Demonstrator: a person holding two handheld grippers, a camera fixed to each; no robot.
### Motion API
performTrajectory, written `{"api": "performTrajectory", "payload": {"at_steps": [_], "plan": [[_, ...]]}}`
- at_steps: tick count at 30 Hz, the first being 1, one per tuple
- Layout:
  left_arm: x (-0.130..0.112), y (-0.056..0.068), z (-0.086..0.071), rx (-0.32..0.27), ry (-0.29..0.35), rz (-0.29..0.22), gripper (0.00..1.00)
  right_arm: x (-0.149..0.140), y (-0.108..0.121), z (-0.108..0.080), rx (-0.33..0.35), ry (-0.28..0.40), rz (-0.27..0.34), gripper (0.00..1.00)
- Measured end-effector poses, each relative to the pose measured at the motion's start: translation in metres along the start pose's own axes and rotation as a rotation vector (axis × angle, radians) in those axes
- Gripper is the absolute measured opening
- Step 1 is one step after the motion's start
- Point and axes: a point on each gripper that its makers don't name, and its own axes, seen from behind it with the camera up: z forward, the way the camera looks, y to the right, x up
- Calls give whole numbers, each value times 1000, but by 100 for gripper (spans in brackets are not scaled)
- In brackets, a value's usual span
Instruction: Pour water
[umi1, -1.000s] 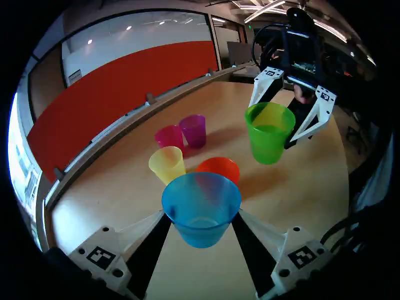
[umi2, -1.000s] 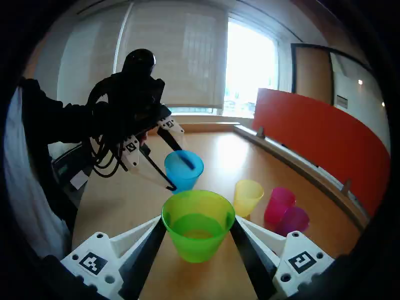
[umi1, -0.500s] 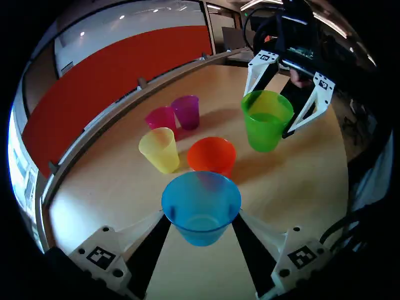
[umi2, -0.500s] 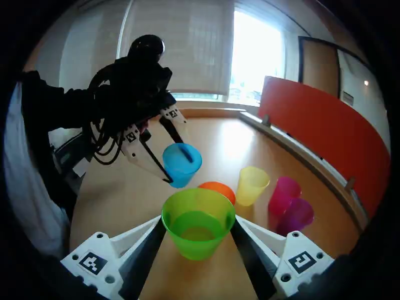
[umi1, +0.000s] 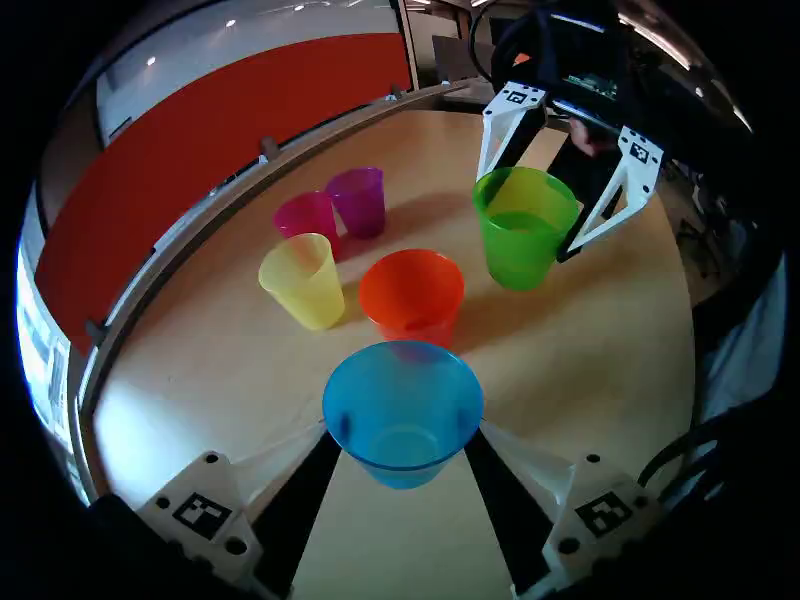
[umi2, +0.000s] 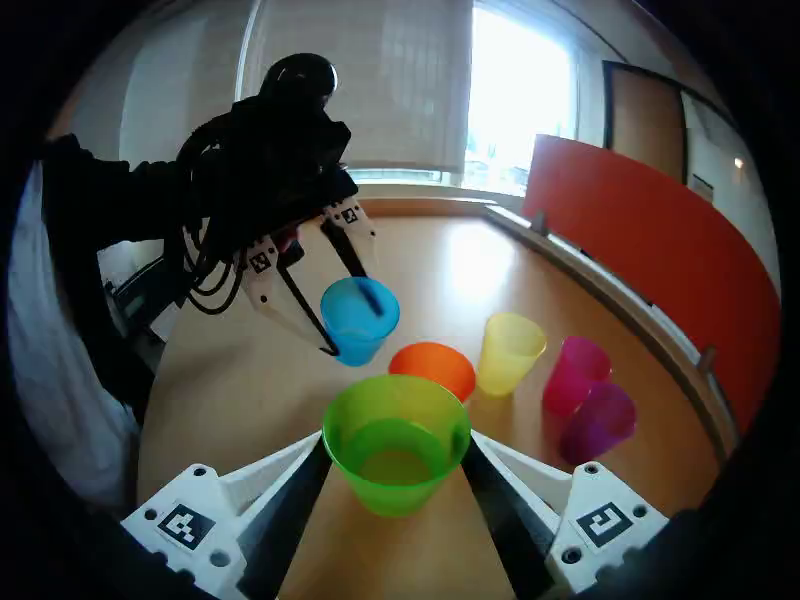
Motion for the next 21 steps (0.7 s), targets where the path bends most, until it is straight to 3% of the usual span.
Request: {"api": "performTrajectory", "payload": {"at_steps": [21], "plan": [[-1, 5, 11, -49, -13, -30, 83, -21, 4, 10, 17, -67, -19, 90]]}}
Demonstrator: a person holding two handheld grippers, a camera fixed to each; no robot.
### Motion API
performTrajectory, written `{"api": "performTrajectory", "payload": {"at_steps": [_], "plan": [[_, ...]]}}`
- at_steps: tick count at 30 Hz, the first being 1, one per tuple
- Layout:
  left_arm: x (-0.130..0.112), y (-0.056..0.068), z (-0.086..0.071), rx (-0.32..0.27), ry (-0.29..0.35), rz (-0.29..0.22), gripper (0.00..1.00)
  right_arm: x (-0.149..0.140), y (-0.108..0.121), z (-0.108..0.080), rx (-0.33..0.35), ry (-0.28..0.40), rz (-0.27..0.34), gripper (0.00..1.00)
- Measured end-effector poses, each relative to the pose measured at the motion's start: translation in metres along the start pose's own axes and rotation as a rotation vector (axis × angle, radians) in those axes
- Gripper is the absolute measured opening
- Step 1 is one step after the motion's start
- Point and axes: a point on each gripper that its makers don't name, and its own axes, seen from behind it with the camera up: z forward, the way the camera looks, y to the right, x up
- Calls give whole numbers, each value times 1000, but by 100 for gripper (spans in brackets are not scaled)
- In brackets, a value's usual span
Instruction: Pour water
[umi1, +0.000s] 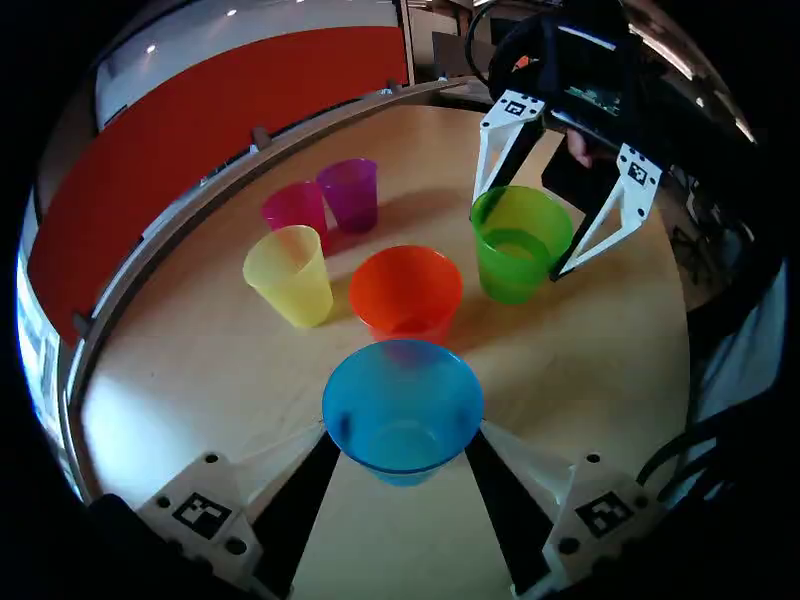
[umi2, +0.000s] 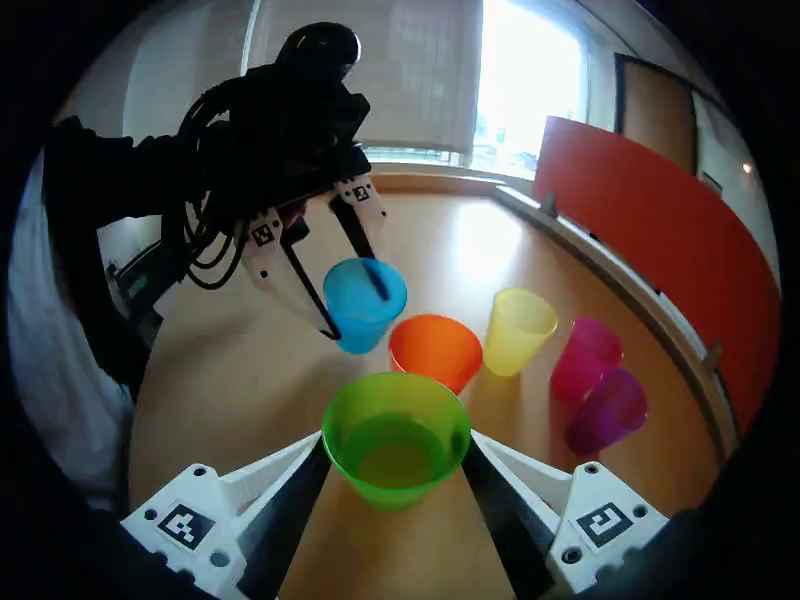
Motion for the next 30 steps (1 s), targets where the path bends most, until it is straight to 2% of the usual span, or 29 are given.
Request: {"api": "performTrajectory", "payload": {"at_steps": [17, 30], "plan": [[-9, 2, 8, -11, -4, -15, 83, -11, 0, 13, 5, -13, 17, 90], [-17, 2, 8, -11, -7, -25, 82, -18, -3, 19, 10, -24, 27, 90]]}}
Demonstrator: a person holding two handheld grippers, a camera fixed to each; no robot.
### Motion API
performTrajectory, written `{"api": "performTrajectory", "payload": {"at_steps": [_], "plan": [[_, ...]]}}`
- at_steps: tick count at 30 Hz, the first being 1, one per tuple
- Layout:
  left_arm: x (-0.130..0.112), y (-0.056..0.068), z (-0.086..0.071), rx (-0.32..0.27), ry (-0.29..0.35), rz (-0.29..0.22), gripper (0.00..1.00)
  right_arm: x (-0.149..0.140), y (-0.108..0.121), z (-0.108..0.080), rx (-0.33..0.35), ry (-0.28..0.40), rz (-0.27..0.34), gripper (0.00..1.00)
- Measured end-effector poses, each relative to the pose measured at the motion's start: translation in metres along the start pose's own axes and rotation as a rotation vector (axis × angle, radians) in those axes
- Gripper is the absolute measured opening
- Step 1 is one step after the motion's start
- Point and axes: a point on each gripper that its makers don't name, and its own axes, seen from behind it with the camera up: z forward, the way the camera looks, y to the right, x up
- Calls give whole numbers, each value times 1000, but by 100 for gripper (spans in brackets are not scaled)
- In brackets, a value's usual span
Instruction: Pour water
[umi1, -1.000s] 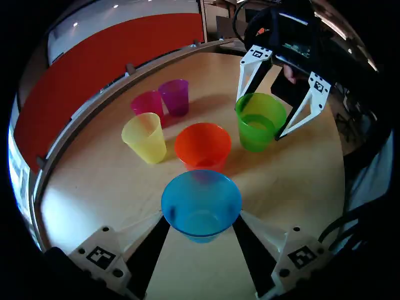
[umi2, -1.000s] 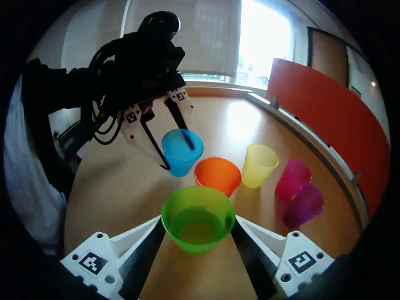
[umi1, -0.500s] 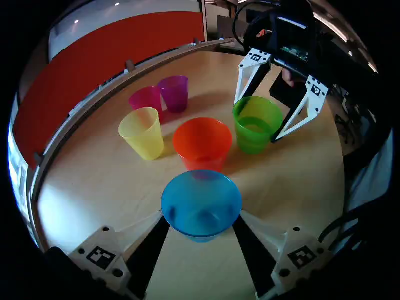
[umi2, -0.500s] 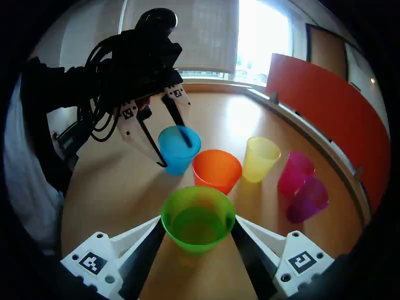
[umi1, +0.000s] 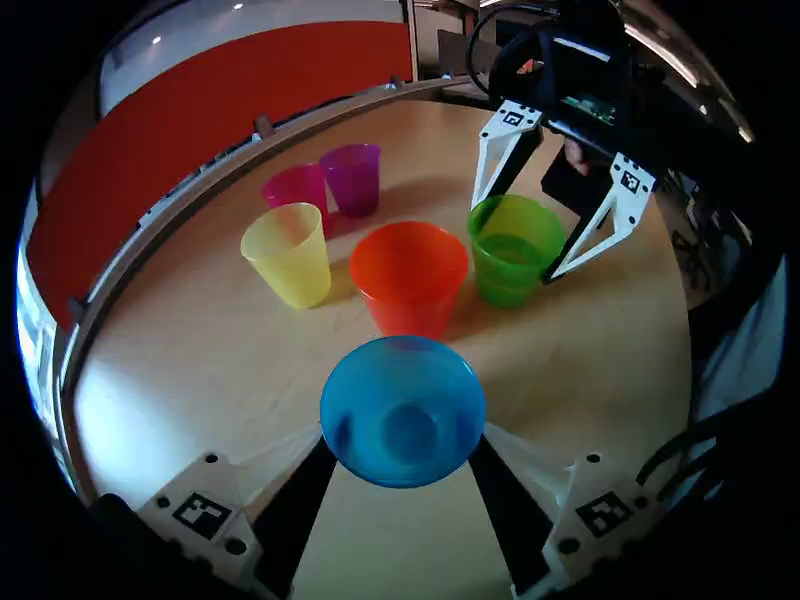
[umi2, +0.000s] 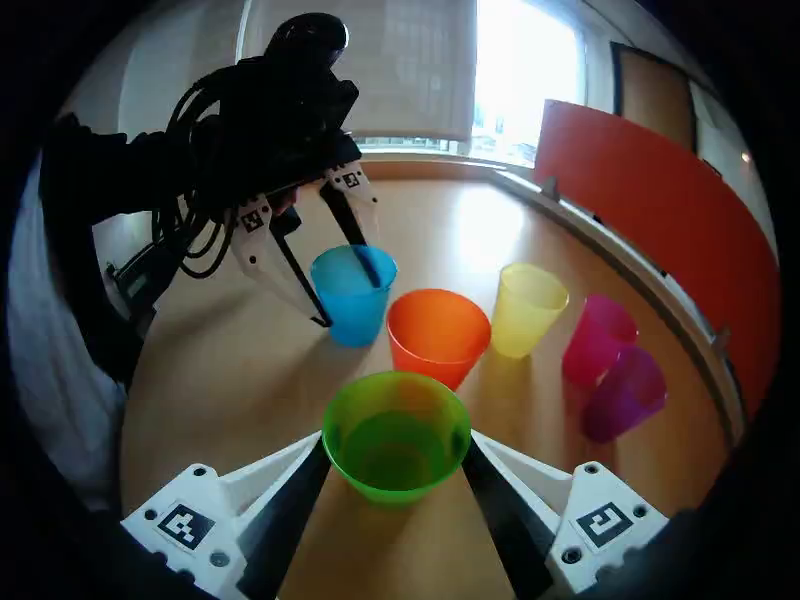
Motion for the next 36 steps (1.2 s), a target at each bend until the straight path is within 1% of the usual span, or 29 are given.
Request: {"api": "performTrajectory", "payload": {"at_steps": [8, 18, 23, 31, 36], "plan": [[-6, 1, 2, -4, -5, -7, 82, -4, -1, -1, -2, 3, 15, 90], [-11, 3, 4, -2, -29, 15, 83, -8, -1, -2, -7, 4, 36, 92], [-14, 4, 5, -5, -42, 15, 83, -8, -2, -2, -10, 10, 41, 94], [-19, 3, 2, 2, -59, 17, 86, -16, -3, -3, -15, -9, 41, 99], [-25, 2, -2, 11, -70, 20, 86, -22, -3, -9, -25, -16, 48, 100]]}}
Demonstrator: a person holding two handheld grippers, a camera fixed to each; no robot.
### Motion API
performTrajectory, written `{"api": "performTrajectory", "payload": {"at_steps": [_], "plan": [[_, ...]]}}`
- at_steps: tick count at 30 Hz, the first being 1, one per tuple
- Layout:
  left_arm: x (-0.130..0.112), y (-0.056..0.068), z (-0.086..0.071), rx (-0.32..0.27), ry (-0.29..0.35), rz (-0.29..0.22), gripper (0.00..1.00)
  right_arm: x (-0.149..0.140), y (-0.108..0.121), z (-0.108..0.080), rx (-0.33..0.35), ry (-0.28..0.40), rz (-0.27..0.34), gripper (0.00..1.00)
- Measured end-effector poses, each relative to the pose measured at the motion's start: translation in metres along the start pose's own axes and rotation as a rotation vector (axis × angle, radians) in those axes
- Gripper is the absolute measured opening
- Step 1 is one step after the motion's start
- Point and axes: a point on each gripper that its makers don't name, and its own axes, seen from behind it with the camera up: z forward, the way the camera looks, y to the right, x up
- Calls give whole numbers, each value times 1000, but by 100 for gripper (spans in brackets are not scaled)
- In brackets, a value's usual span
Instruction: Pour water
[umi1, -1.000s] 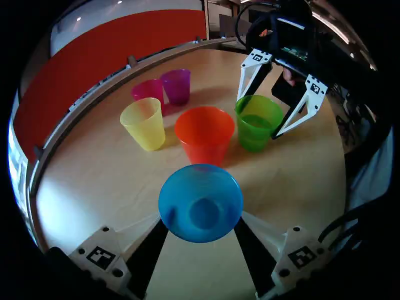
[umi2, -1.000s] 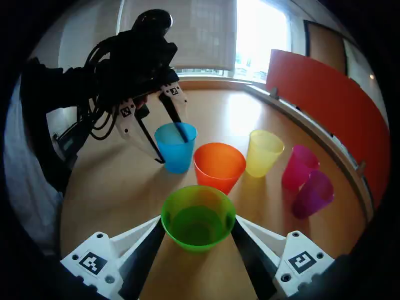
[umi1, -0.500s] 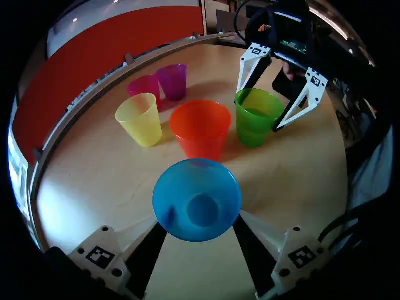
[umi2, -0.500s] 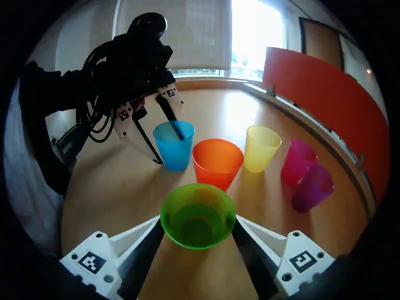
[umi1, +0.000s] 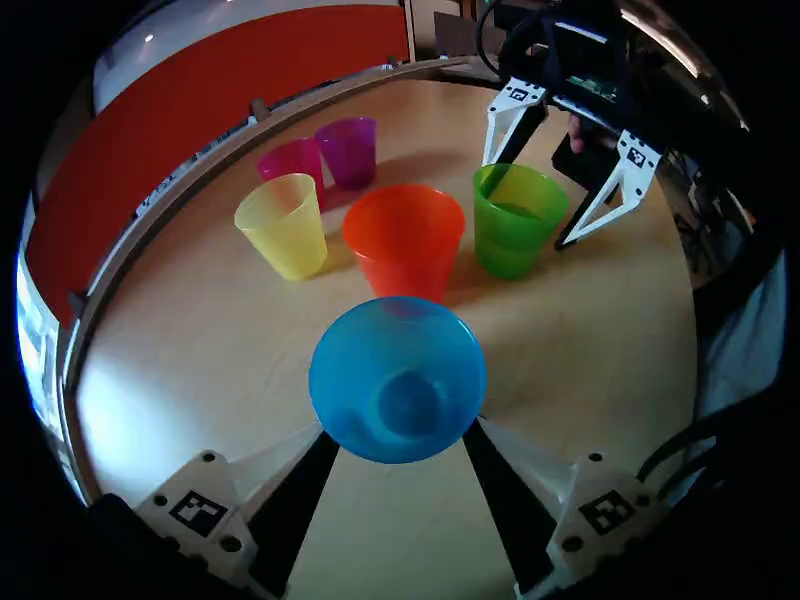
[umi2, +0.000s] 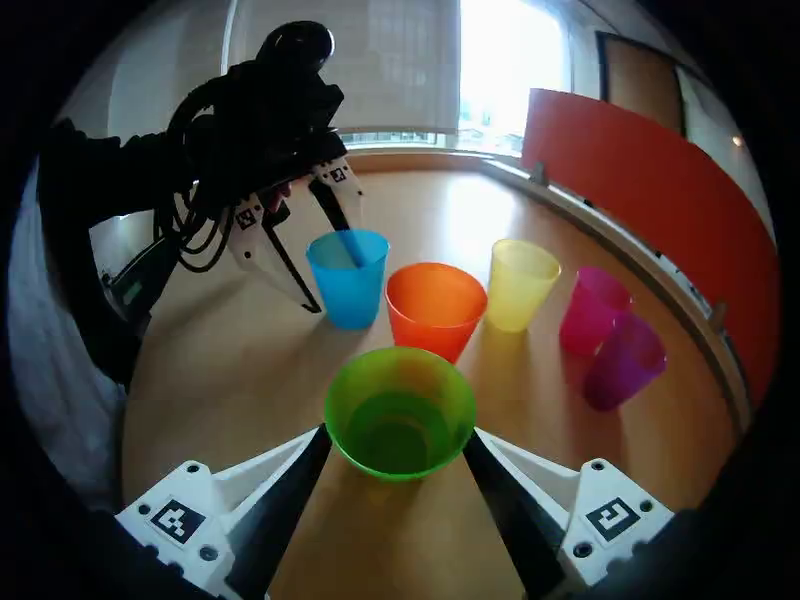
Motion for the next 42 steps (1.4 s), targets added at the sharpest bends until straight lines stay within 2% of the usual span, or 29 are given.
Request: {"api": "performTrajectory", "payload": {"at_steps": [17, 23, 36, 42], "plan": [[-22, -3, -29, 59, -11, -36, 86, -25, -3, -31, -78, -2, 44, 100], [-32, -5, -41, 95, -1, -70, 86, -33, -9, -44, -105, -2, 56, 100], [-43, -14, -68, 185, 75, -172, 86, -49, -10, -77, -185, 12, 114, 100], [-46, -17, -76, 230, 89, -192, 86, -47, -6, -91, -234, 35, 148, 99]]}}
